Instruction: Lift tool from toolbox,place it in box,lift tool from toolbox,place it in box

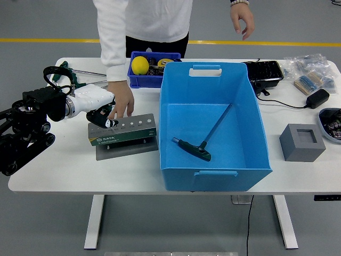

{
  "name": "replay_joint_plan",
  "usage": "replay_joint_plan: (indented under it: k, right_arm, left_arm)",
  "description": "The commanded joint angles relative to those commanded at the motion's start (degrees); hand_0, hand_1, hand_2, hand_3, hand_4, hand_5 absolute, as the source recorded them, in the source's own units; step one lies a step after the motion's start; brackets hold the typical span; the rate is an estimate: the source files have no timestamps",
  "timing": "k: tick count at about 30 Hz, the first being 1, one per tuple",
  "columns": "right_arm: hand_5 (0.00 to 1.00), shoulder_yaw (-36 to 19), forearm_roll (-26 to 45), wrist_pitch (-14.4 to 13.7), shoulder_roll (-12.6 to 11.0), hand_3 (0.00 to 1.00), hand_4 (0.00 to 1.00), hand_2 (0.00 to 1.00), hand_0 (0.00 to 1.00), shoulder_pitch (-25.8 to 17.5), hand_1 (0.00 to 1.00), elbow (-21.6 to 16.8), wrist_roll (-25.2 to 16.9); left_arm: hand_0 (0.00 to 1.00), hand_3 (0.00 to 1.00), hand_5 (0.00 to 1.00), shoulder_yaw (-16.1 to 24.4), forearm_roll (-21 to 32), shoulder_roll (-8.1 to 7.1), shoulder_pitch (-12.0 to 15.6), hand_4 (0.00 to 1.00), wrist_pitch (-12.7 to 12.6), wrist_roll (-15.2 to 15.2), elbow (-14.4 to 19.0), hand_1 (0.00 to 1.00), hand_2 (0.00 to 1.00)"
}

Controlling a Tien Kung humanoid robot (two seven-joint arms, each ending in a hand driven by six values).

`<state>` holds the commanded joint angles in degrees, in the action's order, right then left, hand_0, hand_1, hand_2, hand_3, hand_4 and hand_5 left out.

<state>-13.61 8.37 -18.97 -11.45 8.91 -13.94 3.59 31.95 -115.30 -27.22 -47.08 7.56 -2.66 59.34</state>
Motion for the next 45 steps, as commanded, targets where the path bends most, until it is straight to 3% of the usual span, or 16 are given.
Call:
replay_joint_plan:
  k: [3, 4, 9, 10, 17, 45]
  right_arm:
    - [0.719, 0.0, 0.0, 0.0, 0.0, 0.562, 0.795, 0.714, 0.679, 0.0, 0.64, 0.0, 0.0]
    - [0.72, 0.0, 0.0, 0.0, 0.0, 0.561, 0.795, 0.714, 0.679, 0.0, 0.64, 0.0, 0.0]
    - [0.72, 0.0, 0.0, 0.0, 0.0, 0.561, 0.795, 0.714, 0.679, -0.1, 0.64, 0.0, 0.0]
    - [0.72, 0.0, 0.0, 0.0, 0.0, 0.561, 0.795, 0.715, 0.679, -0.1, 0.64, 0.0, 0.0]
    - [0.72, -0.3, -0.5, -0.1, 0.1, 0.561, 0.795, 0.714, 0.679, -0.3, 0.64, 0.0, 0.2]
    - [0.721, -0.2, 0.1, -0.1, 0.2, 0.56, 0.794, 0.714, 0.679, -0.5, 0.641, 0.0, 0.1]
  left_arm:
    - [0.237, 0.131, 0.485, 0.2, -0.2, 0.02, 0.2, 0.798, -1.9, -0.9, -0.7, 0.113, 0.114]
    - [0.183, 0.095, 0.444, 0.2, -0.3, 0.02, 0.3, 0.847, -2.6, -1.2, -0.9, 0.06, 0.092]
    - [0.183, 0.095, 0.444, 0.5, -0.3, 0.03, 0.7, 0.847, -5.6, -2.6, -1.6, 0.06, 0.092]
    - [0.14, 0.061, 0.377, 0.5, -0.3, 0.02, 0.8, 0.842, -6.2, -2.8, -1.6, 0.002, 0.052]
    - [0.138, 0.057, 0.402, 1.8, 0.6, -0.02, 1.2, 0.804, -10.2, -3.8, -1.1, 0.002, 0.036]
    - [0.098, 0.046, 0.434, 10.4, 2.3, -0.87, 2.5, 0.748, -12.3, -5.8, 8.9, 0.002, 0.008]
